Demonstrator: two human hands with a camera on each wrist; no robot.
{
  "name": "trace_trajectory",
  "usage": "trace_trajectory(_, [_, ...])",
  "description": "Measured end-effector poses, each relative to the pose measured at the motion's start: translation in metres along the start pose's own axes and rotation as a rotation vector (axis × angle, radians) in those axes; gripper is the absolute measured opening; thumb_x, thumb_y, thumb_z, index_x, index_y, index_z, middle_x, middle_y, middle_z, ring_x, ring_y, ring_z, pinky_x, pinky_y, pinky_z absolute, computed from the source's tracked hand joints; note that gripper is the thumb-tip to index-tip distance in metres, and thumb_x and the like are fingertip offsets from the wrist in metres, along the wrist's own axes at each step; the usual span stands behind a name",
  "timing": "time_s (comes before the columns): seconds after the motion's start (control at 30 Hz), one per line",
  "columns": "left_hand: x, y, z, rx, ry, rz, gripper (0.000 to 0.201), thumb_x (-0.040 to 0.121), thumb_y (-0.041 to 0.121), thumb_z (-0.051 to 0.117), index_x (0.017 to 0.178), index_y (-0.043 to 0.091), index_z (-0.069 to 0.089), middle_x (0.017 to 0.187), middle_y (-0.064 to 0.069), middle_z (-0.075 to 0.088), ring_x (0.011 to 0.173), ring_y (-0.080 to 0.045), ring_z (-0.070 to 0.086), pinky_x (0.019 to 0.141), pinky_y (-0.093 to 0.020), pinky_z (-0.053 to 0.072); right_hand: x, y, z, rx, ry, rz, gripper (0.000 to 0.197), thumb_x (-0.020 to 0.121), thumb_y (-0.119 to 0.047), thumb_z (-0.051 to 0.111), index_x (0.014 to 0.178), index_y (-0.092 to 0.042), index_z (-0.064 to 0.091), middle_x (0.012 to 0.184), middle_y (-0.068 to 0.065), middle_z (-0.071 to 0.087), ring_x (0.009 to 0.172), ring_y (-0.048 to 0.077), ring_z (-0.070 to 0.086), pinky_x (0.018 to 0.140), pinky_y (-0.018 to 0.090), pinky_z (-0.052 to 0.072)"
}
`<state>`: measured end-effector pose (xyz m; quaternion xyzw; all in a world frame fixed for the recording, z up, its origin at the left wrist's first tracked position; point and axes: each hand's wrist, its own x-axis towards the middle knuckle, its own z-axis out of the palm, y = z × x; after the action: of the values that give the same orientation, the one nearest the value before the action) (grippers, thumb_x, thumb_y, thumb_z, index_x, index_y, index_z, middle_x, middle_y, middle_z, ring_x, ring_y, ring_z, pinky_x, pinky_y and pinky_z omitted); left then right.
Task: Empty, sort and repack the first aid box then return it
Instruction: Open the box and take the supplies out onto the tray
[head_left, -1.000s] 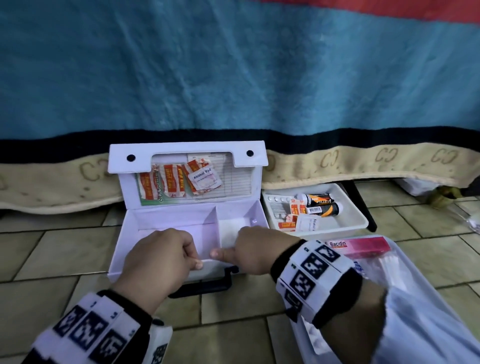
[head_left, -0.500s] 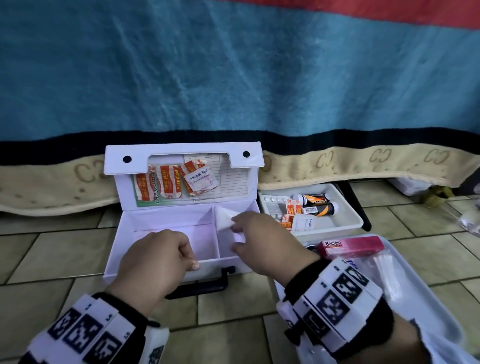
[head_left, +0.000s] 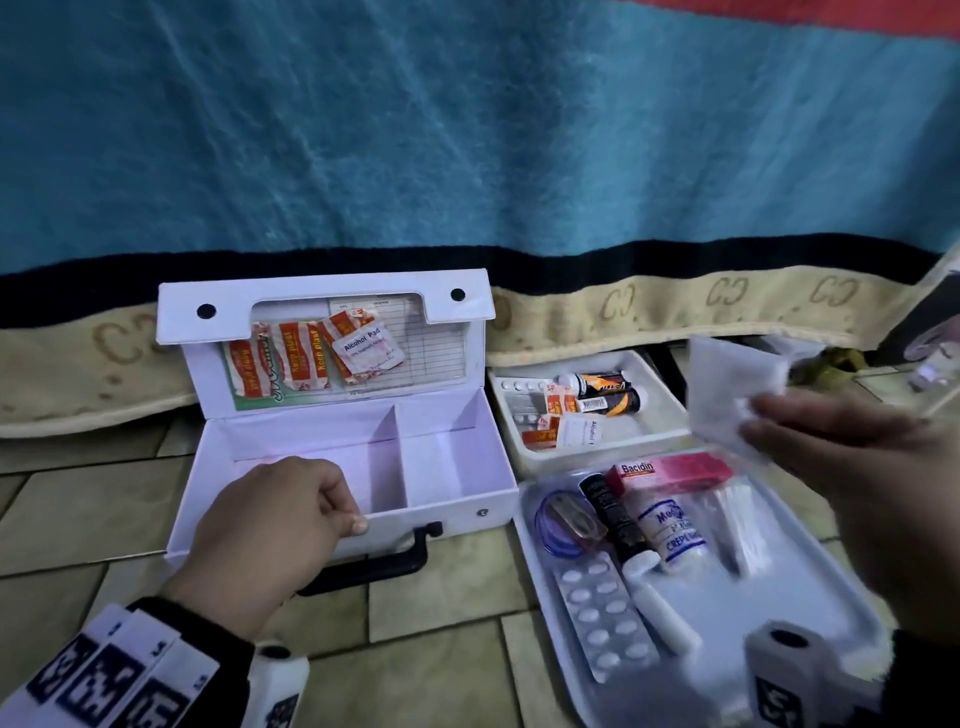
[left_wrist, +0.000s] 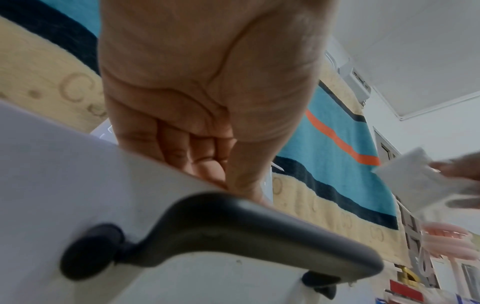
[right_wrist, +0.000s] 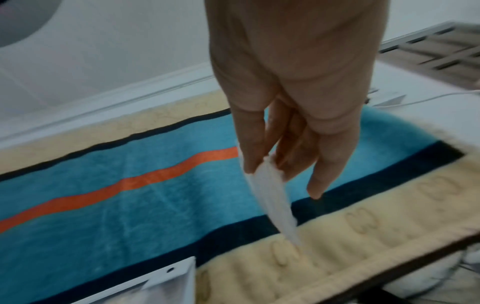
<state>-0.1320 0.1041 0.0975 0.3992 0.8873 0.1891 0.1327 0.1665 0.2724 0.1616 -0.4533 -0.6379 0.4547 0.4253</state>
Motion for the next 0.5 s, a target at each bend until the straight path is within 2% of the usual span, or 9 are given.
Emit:
trace_trajectory(0.07, [0.000,0.000,0.000,-0.002,0.000,-0.002,0.020,0.072,0.035,0.078,0.059,0.028,0.063,0.066,0.013,0.064,0.069,-0.003,0.056,0.056,-0.024,0.037,-0.001,0.020,-0.022,-0.003,0.082,0.043,0.078,0.013,-0.066,0.084,0.081,-0.028,0.075,0.081,-0.006,0.075,0.080,0.017,0.070,0.082,0.039,0.055])
trace_trajectory(0.1, [0.001,0.000,0.000,-0.001,-0.003,-0.003,0.021,0.072,0.034,0.078,0.059,0.028,0.063,0.066,0.013,0.064,0.069,-0.003,0.056,0.055,-0.024,0.036,-0.001,0.028,-0.032,-0.008,0.105,0.071,0.081,0.010,-0.069,0.082,0.079,-0.028,0.074,0.077,-0.007,0.075,0.076,0.013,0.071,0.078,0.037,0.056])
trace_trajectory(0.17, [0.001,0.001,0.000,0.011,-0.005,-0.002,0.021,0.072,0.034,0.078,0.059,0.028,0.063,0.066,0.013,0.064,0.069,-0.002,0.055,0.055,-0.024,0.036,-0.006,0.042,-0.052,-0.057,0.136,0.089,0.080,0.007,-0.073,0.078,0.074,-0.031,0.071,0.067,-0.011,0.072,0.061,0.003,0.068,0.066,0.023,0.057])
trace_trajectory(0.23, [0.000,0.002,0.000,0.017,0.001,-0.003,0.021,0.072,0.034,0.078,0.059,0.028,0.062,0.066,0.013,0.064,0.069,-0.002,0.055,0.055,-0.024,0.036,-0.012,0.062,-0.065,-0.153,0.163,0.092,0.080,0.009,-0.078,0.075,0.075,-0.033,0.071,0.063,-0.010,0.071,0.055,0.006,0.065,0.057,0.019,0.054])
trace_trajectory(0.27, [-0.001,0.002,0.000,0.018,0.005,-0.006,0.021,0.072,0.034,0.078,0.059,0.028,0.063,0.066,0.013,0.064,0.069,-0.002,0.056,0.056,-0.024,0.037,-0.013,0.070,-0.067,-0.240,0.178,0.082,0.070,0.022,-0.077,0.077,0.078,-0.035,0.071,0.065,-0.008,0.072,0.057,0.012,0.066,0.054,0.021,0.053])
trace_trajectory(0.3, [-0.001,0.002,0.000,0.019,0.007,-0.008,0.021,0.073,0.034,0.078,0.059,0.028,0.063,0.066,0.013,0.064,0.068,-0.003,0.056,0.056,-0.024,0.037,-0.020,0.069,-0.059,-0.336,0.141,0.087,0.046,0.043,-0.066,0.081,0.079,-0.038,0.071,0.067,-0.004,0.073,0.060,0.017,0.066,0.053,0.024,0.052])
trace_trajectory(0.33, [-0.002,0.002,0.000,0.020,0.008,-0.009,0.021,0.073,0.034,0.078,0.059,0.028,0.063,0.065,0.013,0.064,0.068,-0.003,0.056,0.056,-0.024,0.037,-0.023,0.067,-0.045,-0.444,0.125,0.094,0.017,0.064,-0.042,0.082,0.076,-0.038,0.071,0.067,-0.001,0.073,0.061,0.020,0.066,0.053,0.029,0.051])
trace_trajectory(0.4, [-0.002,0.002,0.000,0.023,0.007,-0.013,0.021,0.073,0.034,0.077,0.059,0.029,0.062,0.065,0.012,0.063,0.068,-0.003,0.056,0.056,-0.024,0.037,-0.017,0.072,-0.028,-0.673,0.106,0.090,0.028,0.075,-0.007,0.072,0.067,-0.034,0.067,0.064,0.000,0.070,0.056,0.024,0.060,0.050,0.035,0.044])
trace_trajectory(0.5, [-0.002,0.002,0.000,0.024,0.009,-0.009,0.021,0.073,0.034,0.077,0.059,0.028,0.062,0.067,0.012,0.063,0.068,-0.003,0.055,0.056,-0.023,0.036,-0.017,0.074,-0.013,-0.904,0.111,0.051,0.027,0.075,0.002,0.064,0.081,-0.023,0.071,0.075,0.013,0.071,0.055,0.030,0.051,0.052,0.029,0.033])
